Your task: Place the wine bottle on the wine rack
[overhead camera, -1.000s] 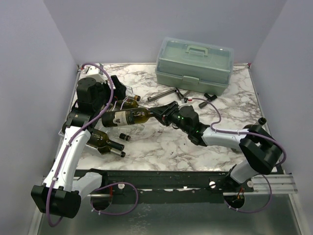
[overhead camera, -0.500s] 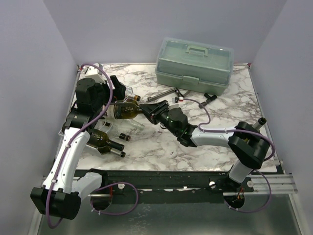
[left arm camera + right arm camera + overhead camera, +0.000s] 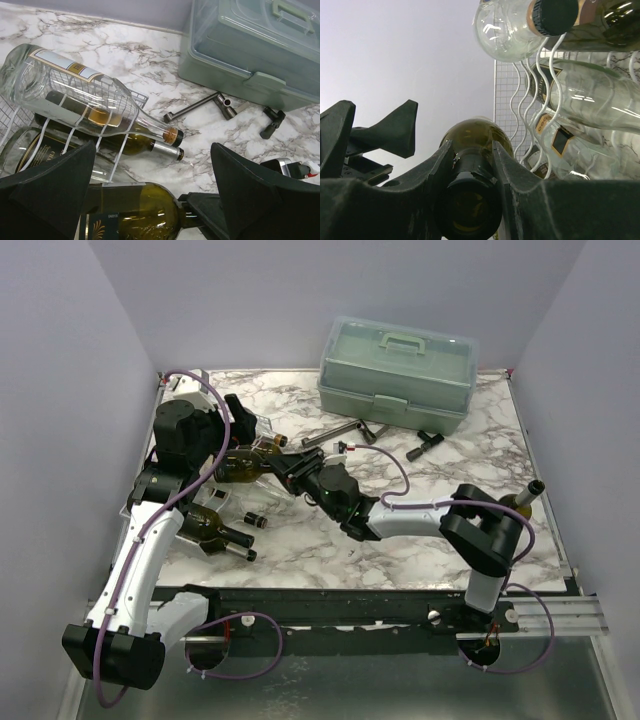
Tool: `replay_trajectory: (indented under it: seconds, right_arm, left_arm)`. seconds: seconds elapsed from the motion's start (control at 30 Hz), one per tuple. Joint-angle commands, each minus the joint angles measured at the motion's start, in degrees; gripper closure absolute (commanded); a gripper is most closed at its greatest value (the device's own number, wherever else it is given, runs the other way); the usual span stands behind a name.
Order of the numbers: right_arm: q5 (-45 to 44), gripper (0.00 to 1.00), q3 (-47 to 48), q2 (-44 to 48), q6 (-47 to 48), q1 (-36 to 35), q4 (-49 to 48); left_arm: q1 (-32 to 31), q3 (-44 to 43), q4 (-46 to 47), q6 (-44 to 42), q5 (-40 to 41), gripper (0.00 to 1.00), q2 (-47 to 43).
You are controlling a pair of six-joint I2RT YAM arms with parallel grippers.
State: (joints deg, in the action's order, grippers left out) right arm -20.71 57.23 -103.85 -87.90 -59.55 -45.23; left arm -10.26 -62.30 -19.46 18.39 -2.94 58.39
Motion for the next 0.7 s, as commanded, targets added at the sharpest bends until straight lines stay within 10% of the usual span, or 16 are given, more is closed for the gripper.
replay_trajectory:
  seconds: [0.0,0.67]
  right_arm:
    - [-4.73,0.99,5.76,-0.90,-2.71,-1.44,-9.16]
    - [-9.67,1.00,10.09,-7.69,-5.49,-4.96,-8.67]
  left_arm:
    - [-0.29,-0.27,-0.59,-1.06,1.38,0.01,-0.74]
    - [-0.29,-0.23,-0.61,-1.69,1.63,0.01,-1.66]
